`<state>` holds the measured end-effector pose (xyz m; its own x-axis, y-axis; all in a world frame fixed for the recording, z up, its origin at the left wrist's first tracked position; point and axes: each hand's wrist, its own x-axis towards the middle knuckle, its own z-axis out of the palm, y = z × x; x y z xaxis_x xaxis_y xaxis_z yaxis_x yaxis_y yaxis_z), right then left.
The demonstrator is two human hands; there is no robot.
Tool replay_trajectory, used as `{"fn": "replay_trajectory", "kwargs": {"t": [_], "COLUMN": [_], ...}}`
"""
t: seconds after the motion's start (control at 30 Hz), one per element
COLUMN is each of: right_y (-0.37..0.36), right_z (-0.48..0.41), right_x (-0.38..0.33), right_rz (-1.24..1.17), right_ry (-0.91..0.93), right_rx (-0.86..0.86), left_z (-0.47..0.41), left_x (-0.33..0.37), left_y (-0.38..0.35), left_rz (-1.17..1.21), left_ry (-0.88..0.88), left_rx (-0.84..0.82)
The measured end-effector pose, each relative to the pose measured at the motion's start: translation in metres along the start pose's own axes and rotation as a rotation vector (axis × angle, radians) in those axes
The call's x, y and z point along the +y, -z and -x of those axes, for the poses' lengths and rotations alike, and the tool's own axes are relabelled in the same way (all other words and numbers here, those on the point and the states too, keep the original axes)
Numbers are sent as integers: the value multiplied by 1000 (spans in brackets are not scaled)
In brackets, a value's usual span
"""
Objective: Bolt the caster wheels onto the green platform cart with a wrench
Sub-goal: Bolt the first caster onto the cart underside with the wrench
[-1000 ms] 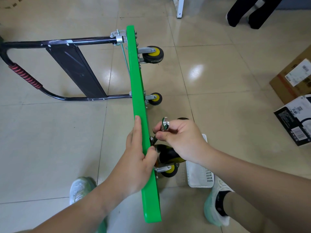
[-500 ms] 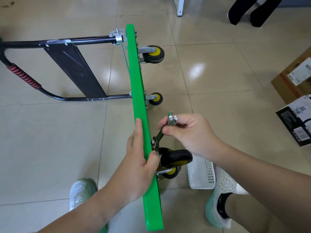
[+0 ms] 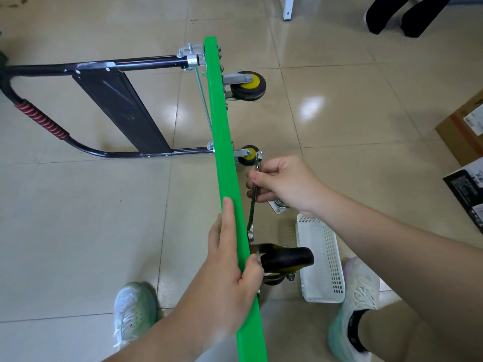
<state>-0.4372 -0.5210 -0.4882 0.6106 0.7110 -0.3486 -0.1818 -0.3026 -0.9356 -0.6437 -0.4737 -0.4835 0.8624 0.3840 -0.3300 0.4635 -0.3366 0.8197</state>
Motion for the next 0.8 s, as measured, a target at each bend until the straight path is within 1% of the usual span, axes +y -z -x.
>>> {"fn": "replay_trajectory", "kwargs": {"t": [0.17, 0.27, 0.37, 0.6, 0.8], "right_y": [-8, -12, -14, -15, -4], "right_z": [-16, -19, -15, 13, 33], "right_x": [9, 13, 12, 13, 16], "right_rz": [79, 59, 28, -71, -144], "right_ry": [-106, -140, -126, -29, -33], "right_rx": [-91, -102, -95, -58, 3], "left_z": [-1, -1, 0, 1, 1], "left_x": [-5, -5, -4, -1, 3], "left_y": [0, 1, 2, 2, 2], "left_rz": [-3, 1, 20, 31, 15], "left_ry": [-15, -19, -18, -15, -4], "left_rx": [6, 8, -2, -4, 7]}}
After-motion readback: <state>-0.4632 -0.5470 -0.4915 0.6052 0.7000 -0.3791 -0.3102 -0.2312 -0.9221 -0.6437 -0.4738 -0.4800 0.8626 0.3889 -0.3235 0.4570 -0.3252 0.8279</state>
